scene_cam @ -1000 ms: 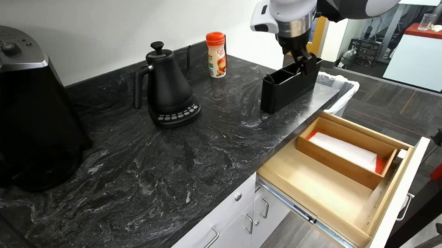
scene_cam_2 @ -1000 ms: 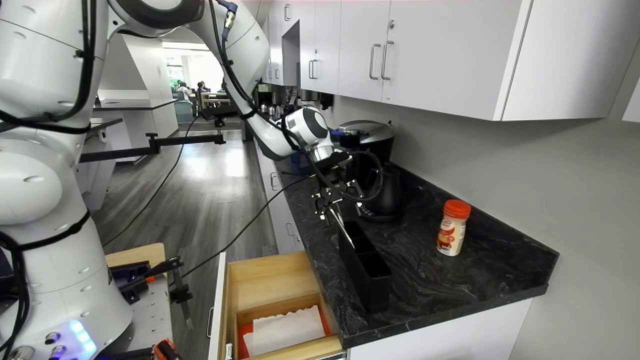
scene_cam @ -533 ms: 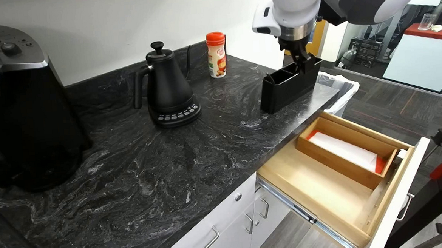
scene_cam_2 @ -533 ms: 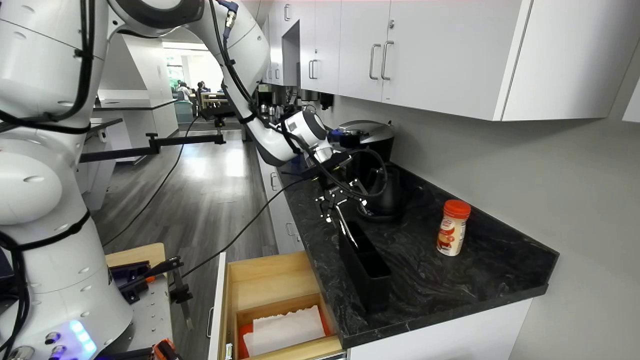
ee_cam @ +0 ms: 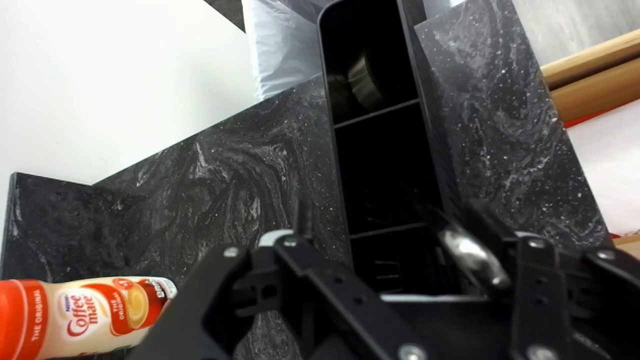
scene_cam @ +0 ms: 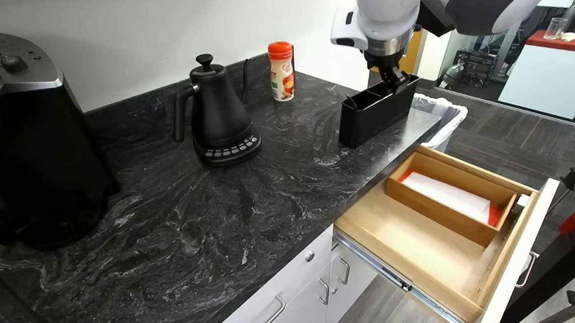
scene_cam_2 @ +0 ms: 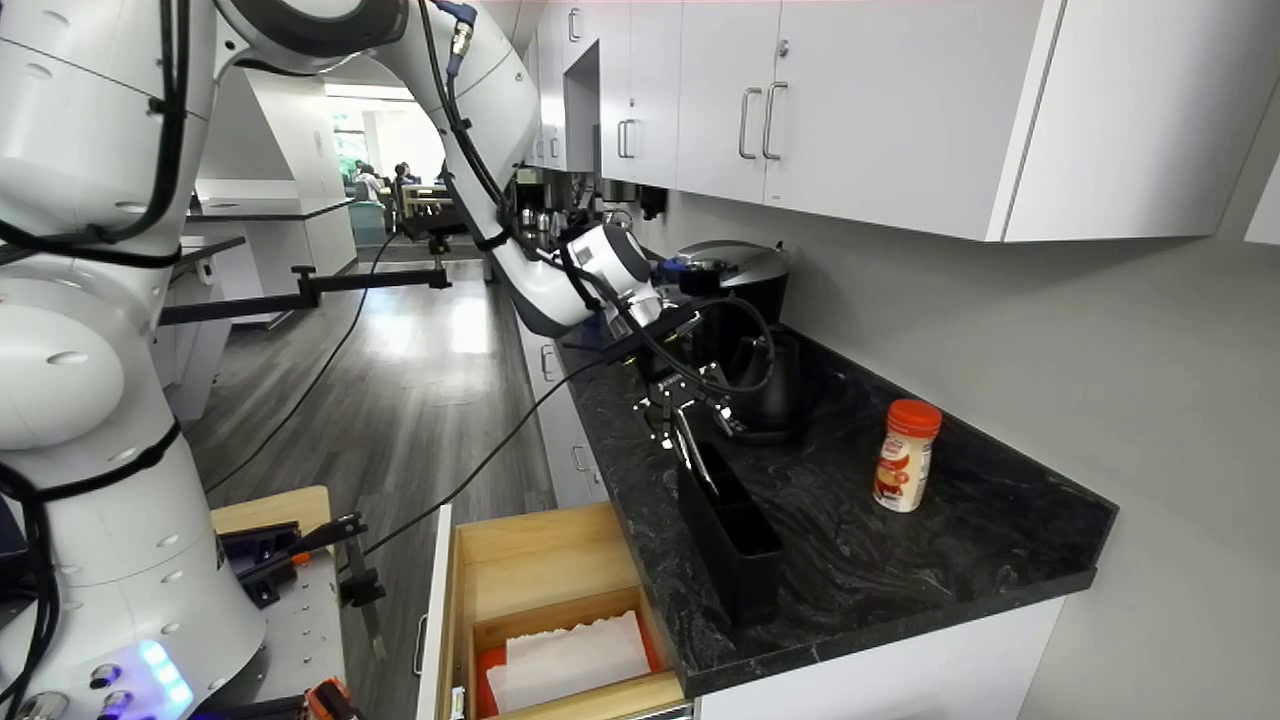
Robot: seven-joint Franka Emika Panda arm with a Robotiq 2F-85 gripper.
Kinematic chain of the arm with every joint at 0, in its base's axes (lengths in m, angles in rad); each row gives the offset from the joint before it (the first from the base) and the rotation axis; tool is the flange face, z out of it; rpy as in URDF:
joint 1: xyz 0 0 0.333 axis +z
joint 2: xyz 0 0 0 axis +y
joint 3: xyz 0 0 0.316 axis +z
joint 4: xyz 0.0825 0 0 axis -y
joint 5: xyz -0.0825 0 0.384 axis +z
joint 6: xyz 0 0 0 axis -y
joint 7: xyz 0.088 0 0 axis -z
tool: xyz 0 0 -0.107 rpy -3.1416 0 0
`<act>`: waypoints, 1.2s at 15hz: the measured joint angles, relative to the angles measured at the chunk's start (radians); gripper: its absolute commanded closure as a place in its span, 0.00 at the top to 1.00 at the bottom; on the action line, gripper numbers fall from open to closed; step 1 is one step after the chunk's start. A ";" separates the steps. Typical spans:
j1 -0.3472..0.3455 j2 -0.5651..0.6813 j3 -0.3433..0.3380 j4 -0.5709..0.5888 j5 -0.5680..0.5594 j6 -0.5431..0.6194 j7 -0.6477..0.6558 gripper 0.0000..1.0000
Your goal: Take the butter knife out of the cutlery holder and put it in the open drawer on the right
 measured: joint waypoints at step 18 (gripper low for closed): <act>-0.005 -0.002 0.005 -0.019 0.059 -0.002 0.145 0.03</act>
